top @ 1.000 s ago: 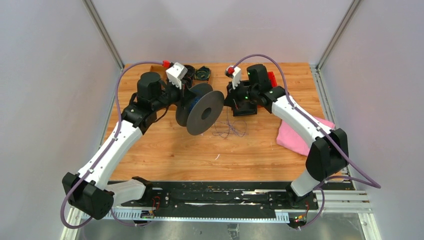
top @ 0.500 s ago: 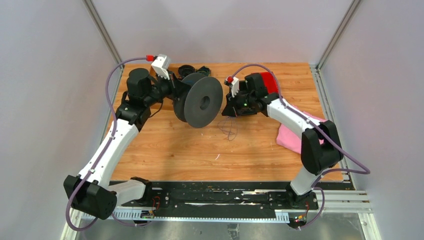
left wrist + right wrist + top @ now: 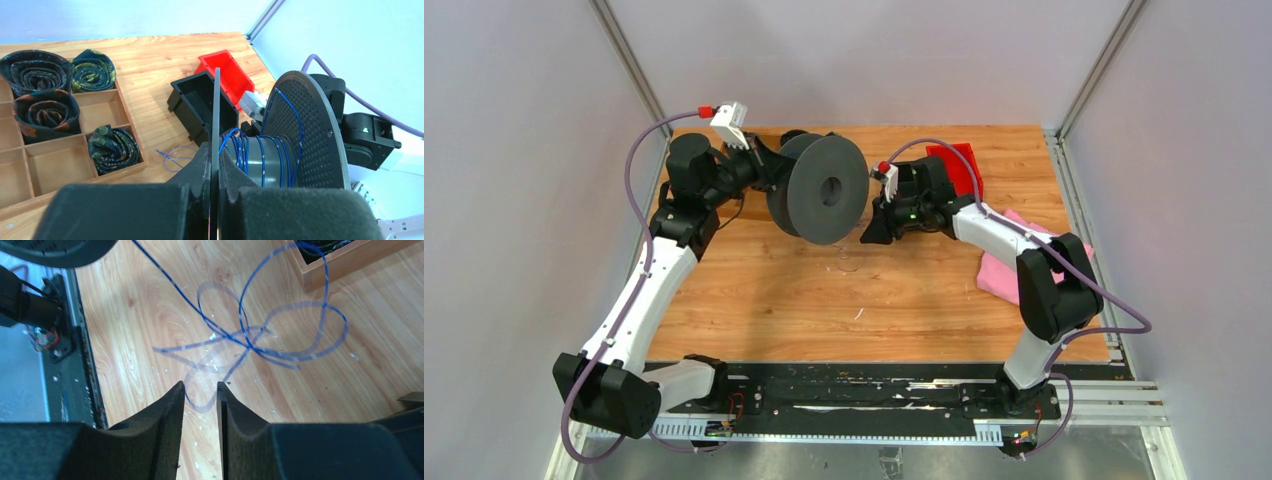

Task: Wrap the cables
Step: Wrap the cable around the cable reel.

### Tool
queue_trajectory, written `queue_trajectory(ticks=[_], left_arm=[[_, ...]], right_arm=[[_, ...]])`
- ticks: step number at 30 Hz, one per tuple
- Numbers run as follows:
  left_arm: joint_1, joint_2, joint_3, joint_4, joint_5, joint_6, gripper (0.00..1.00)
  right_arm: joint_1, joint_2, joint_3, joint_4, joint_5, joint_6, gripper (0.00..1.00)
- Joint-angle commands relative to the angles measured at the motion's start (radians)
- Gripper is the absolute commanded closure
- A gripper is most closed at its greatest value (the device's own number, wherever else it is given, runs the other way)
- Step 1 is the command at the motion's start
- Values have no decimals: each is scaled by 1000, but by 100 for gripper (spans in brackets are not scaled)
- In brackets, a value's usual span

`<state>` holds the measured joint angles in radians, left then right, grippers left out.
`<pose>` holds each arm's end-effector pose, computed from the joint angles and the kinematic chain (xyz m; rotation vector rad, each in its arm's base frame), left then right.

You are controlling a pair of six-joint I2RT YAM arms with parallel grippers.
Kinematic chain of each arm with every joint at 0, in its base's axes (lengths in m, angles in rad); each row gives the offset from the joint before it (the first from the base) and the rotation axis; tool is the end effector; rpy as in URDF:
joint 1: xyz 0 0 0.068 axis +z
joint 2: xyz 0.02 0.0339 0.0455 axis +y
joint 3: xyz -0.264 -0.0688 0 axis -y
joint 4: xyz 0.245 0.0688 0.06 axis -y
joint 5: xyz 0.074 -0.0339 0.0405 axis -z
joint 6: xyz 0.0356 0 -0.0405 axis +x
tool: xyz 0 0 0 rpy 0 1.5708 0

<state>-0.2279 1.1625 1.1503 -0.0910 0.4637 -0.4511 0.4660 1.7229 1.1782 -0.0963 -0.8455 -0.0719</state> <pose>0.2557 -0.0756 0.4019 0.1709 1.7351 -0.8917 0.3265 0.1940 0.2404 -1.0308 1.9284 1.1504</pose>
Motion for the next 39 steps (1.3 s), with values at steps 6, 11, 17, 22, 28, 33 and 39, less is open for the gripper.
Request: queue_trajectory(ticks=[6, 11, 17, 22, 28, 33, 39], left_arm=[[9, -12, 52, 95, 37, -72, 100], [10, -9, 50, 105, 49, -90, 100], [10, -7, 54, 106, 51, -100, 100], [10, -4, 54, 117, 60, -124, 100], [10, -4, 51, 131, 64, -146, 100], [10, -3, 46, 138, 72, -164, 100], [14, 1, 44, 149, 80, -189, 100]], right_arm=[[-33, -10, -83, 321, -66, 206, 51], [-32, -9, -101, 411, -65, 235, 47], [-36, -46, -118, 473, -26, 238, 47], [-36, -44, -108, 501, -27, 229, 47], [-20, 25, -67, 521, -85, 230, 47], [1, 52, -69, 541, -77, 225, 50], [16, 58, -68, 549, -78, 215, 53]])
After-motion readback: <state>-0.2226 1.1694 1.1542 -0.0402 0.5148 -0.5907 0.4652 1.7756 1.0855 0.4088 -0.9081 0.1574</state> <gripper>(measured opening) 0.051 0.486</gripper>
